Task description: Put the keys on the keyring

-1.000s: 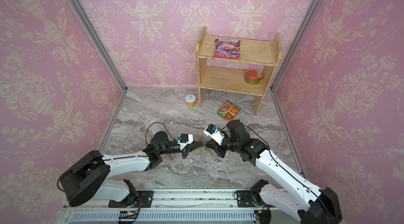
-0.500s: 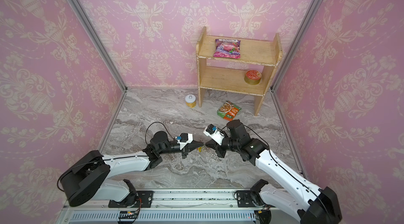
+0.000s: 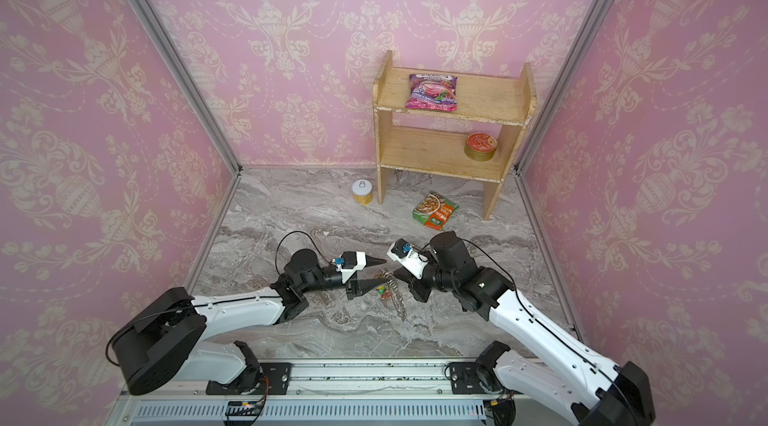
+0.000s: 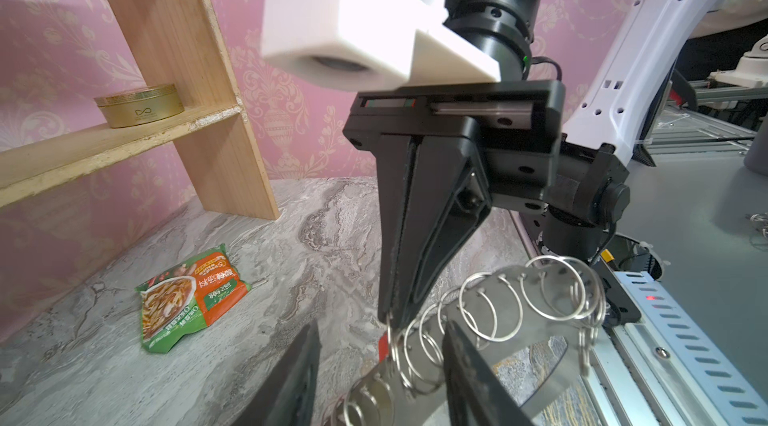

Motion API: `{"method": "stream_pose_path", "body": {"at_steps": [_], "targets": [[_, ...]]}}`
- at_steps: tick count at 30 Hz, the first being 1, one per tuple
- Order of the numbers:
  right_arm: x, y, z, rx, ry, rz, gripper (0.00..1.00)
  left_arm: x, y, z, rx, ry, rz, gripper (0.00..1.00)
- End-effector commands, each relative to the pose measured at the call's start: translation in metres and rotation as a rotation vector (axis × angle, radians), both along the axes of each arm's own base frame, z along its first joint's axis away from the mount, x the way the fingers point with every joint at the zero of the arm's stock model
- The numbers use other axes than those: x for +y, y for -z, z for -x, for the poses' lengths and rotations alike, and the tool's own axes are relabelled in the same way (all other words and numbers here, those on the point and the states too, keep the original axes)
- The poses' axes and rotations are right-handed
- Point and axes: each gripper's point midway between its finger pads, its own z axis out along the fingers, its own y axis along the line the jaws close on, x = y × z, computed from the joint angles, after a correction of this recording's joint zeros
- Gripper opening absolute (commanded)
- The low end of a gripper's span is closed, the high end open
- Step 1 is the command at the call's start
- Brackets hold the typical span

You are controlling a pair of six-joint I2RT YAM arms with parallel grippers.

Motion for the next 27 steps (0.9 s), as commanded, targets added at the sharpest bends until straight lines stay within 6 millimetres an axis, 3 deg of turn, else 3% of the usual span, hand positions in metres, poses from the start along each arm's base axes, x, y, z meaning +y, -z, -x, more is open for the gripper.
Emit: {"method": "stream_pose_path", "body": {"at_steps": [1,12,15,22,27], "targets": [[-0.008,-0.003,-0.007,-0.074,0.055,0.086,0.0,0.009,0.003,-0.002,0.007,-0.063,-0.061,0.54],[-0.033,-0.008,-0.014,-0.129,0.174,0.229,0.0,0.025,0.004,-0.003,0.028,-0.136,-0.126,0.57],[-0.025,-0.003,-0.009,-0.1,0.171,0.222,0.0,0.025,0.012,-0.003,0.055,-0.144,-0.131,0.57],[0.002,0.031,-0.005,-0.044,0.181,0.203,0.0,0.026,0.027,-0.008,0.133,-0.177,-0.132,0.57],[0.016,0.042,-0.007,-0.006,0.191,0.128,0.0,0.024,0.042,-0.003,0.213,-0.151,-0.148,0.5]]}}
